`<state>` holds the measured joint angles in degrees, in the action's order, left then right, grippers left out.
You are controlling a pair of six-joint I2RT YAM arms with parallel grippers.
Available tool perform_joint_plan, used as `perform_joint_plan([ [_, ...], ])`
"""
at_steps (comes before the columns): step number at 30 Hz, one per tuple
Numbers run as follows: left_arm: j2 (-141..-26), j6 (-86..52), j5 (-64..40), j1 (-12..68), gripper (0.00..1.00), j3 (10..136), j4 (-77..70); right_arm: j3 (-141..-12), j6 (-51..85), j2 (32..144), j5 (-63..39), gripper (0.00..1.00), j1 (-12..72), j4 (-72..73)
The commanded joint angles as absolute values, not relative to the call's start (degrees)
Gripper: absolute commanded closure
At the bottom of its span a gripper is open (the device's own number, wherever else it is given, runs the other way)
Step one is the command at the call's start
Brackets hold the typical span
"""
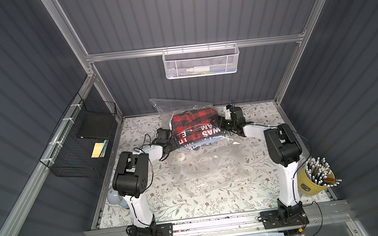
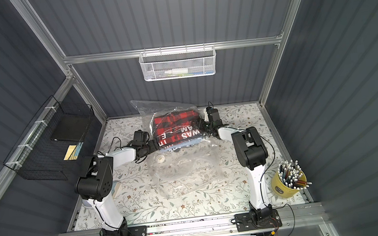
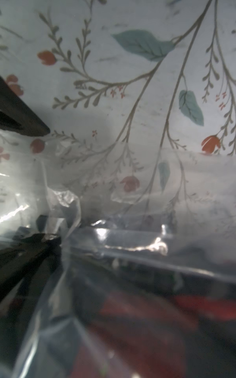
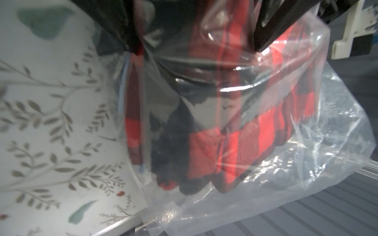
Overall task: Take the shirt out of the vacuum bag
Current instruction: Adjust the vacuum bag at the center of the board.
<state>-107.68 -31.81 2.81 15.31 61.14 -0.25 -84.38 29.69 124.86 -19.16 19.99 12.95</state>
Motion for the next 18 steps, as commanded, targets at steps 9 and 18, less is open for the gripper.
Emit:
perform_joint_plan([
  [9, -104.3, -34.2, 4.5, 28.7, 0.21, 60.3, -0.1, -104.3, 24.6, 136.8, -21.8, 0.07, 28.5, 1.2],
  [18, -98.9, -36.5, 13.7, 35.8, 0.18, 57.3, 2.5, -109.2, 21.8, 139.4, -24.0, 0.06, 33.5, -0.8],
])
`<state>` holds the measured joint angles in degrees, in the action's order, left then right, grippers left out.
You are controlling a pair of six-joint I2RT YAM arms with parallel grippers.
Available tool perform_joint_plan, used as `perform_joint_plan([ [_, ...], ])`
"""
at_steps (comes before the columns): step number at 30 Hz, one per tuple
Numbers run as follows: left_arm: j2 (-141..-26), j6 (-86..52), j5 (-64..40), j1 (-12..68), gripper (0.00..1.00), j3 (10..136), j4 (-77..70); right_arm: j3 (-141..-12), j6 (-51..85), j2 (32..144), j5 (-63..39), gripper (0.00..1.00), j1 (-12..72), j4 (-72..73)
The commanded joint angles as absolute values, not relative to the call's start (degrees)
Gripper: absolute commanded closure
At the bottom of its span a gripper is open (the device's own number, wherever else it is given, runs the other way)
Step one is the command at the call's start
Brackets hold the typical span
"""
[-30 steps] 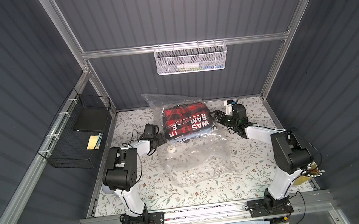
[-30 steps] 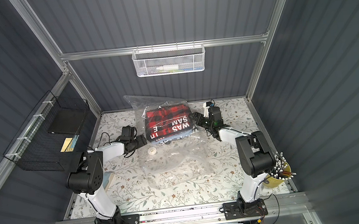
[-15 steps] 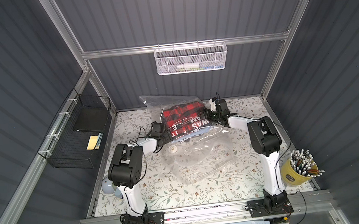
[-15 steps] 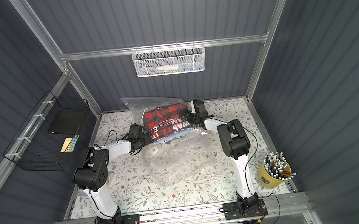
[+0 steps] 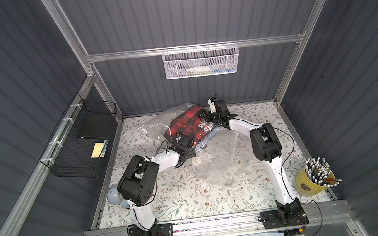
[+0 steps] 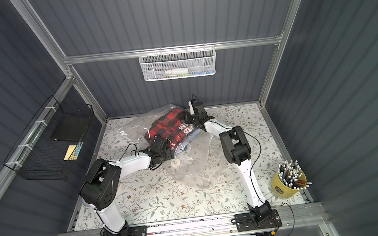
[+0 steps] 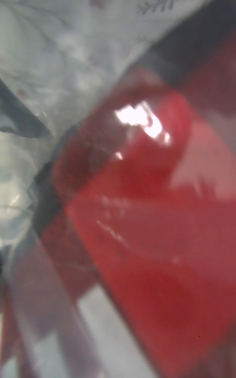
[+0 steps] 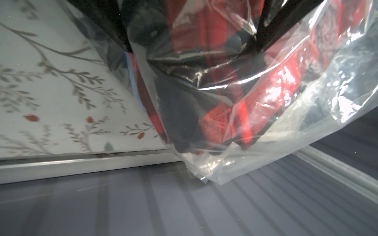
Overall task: Take the shirt out of the vacuum bag
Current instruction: Adjust the vacuum bag at the center of the board.
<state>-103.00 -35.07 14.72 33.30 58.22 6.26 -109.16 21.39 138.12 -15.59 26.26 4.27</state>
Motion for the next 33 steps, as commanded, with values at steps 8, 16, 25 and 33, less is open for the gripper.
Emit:
perform_joint_plan([
  [8, -93.1, -38.6, 22.2, 36.5, 0.00, 54.2, 4.7, -109.0, 19.1, 137.0, -20.1, 0.03, 34.4, -1.5],
  [16, -85.8, -32.3, 25.5, 36.5, 0.00, 50.0, -3.8, -106.7, 17.7, 128.0, -11.0, 0.01, 30.5, -3.1],
  [25, -85.3, -31.7, 25.5, 36.8, 0.00, 58.0, 6.9, -100.1, 20.1, 115.1, -10.9, 0.01, 24.0, -0.8],
  [33, -79.1, -29.2, 29.8, 40.7, 0.00, 56.3, 4.7, -87.5, 19.9, 101.3, -1.1, 0.01, 24.1, 2.8],
])
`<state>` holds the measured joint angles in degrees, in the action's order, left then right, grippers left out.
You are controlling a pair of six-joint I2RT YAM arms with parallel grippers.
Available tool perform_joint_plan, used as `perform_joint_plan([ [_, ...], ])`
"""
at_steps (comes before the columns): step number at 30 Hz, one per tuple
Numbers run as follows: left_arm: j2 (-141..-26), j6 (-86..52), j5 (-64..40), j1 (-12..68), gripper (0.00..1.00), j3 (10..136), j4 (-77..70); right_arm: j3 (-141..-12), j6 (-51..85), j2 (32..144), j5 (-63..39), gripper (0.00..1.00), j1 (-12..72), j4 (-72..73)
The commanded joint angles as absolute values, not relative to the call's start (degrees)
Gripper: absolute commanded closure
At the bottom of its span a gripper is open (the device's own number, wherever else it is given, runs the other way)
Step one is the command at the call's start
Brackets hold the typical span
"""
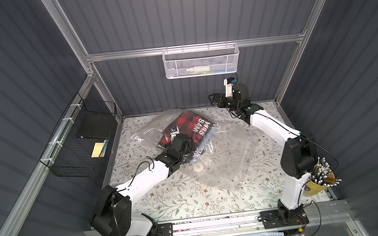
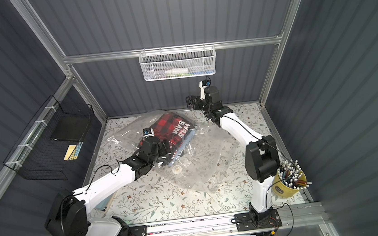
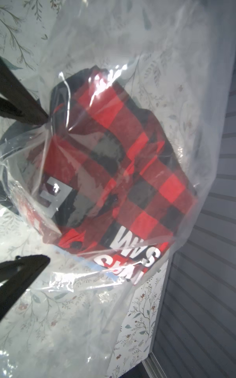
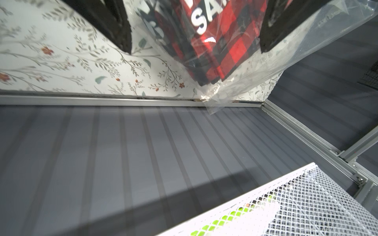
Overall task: Take the shirt out of the vacuum bag
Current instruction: Adjust the vacuum bag at the center of the board, then open the vacuum bag at the center of the board.
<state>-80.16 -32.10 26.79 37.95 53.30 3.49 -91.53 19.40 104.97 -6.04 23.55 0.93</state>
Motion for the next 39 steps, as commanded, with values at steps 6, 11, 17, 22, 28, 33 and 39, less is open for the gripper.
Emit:
perform_joint_plan([
  [6, -85.6, -16.8, 41.6, 56.0, 0.00, 68.5, 7.7, -78.2, 22.0, 89.3, 8.9, 0.01, 24.0, 2.6],
  [11, -97.9, -6.7, 51.2, 69.1, 0.00, 81.2, 10.2, -71.8, 24.2, 78.6, 19.7, 0.01, 23.9, 0.2],
  [17, -108.6, -3.5, 58.1, 76.3, 0.00, 88.3, 12.8, -67.3, 25.3, 70.0, 25.2, 0.01, 22.1, -3.1],
  [22, -110.8, -6.0, 57.4, 76.5, 0.00, 88.8, 14.7, -64.2, 26.3, 63.1, 27.2, 0.01, 21.2, -3.3],
  [28, -115.2, -5.1, 60.8, 75.8, 0.00, 90.8, 16.0, -63.2, 27.8, 59.7, 25.4, 0.01, 21.1, -5.3],
  [33, -115.5, -8.6, 58.0, 72.1, 0.14, 91.2, 19.8, -60.6, 29.3, 56.0, 22.4, 0.01, 21.2, -6.4],
  [39, -113.3, -7.9, 54.9, 67.2, 0.46, 91.8, 21.6, -55.2, 31.2, 50.1, 18.7, 0.01, 21.4, -7.9],
])
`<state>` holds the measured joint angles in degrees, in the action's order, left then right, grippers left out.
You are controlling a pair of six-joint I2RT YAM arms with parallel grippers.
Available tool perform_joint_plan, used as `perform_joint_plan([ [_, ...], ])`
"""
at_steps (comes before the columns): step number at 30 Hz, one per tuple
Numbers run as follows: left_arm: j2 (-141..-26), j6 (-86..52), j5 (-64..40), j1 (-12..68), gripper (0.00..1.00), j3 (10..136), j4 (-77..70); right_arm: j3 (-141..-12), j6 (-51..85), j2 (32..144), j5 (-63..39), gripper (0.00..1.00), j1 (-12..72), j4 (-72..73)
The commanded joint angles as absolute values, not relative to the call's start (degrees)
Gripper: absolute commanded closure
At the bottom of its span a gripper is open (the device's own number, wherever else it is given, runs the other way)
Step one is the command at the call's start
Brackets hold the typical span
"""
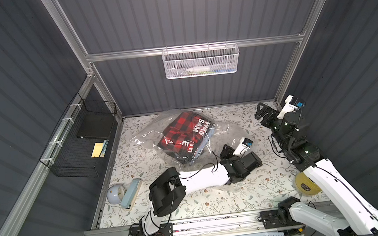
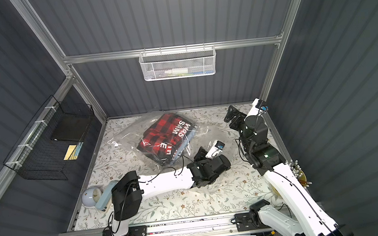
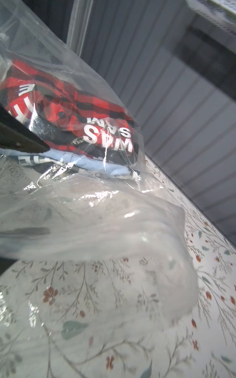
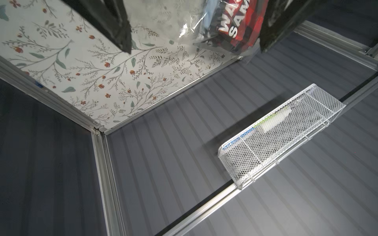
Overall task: Take the shirt out of the vacuum bag
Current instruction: Open the vacuum bag at the center of the board.
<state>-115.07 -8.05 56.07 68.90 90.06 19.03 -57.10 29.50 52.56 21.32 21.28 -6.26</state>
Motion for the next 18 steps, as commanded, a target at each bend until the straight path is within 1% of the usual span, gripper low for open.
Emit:
perform_joint_plan([
  [1, -113.2, -7.1, 54.9, 66.6, 0.48, 92.3, 21.6, -54.0, 31.7, 49.0, 17.3, 0.01, 21.4, -8.0],
  [4, -112.9, -3.9, 55.0, 65.5, 0.58, 94.5, 21.5, -50.9, 33.1, 45.8, 13.0, 0.03, 21.8, -9.4],
  [8, -112.2, 0.4, 56.2, 64.4, 0.79, 97.8, 20.7, -46.6, 34.8, 41.5, 7.3, 0.05, 23.6, -11.5],
  [9, -111.9, 1.4, 56.4, 64.2, 0.82, 98.4, 20.3, -45.5, 35.3, 40.7, 6.5, 0.05, 24.2, -12.0],
  [11, -111.3, 3.9, 57.5, 63.8, 0.95, 99.8, 19.7, -42.5, 36.7, 39.0, 4.3, 0.06, 25.8, -11.8],
  [12, -111.1, 4.9, 58.0, 63.8, 0.98, 100.3, 19.3, -41.2, 37.4, 38.4, 3.4, 0.07, 26.5, -11.4],
  [18, -107.8, 7.7, 59.6, 63.6, 1.00, 100.9, 18.5, -33.3, 40.7, 38.0, 3.6, 0.11, 32.2, -7.6],
])
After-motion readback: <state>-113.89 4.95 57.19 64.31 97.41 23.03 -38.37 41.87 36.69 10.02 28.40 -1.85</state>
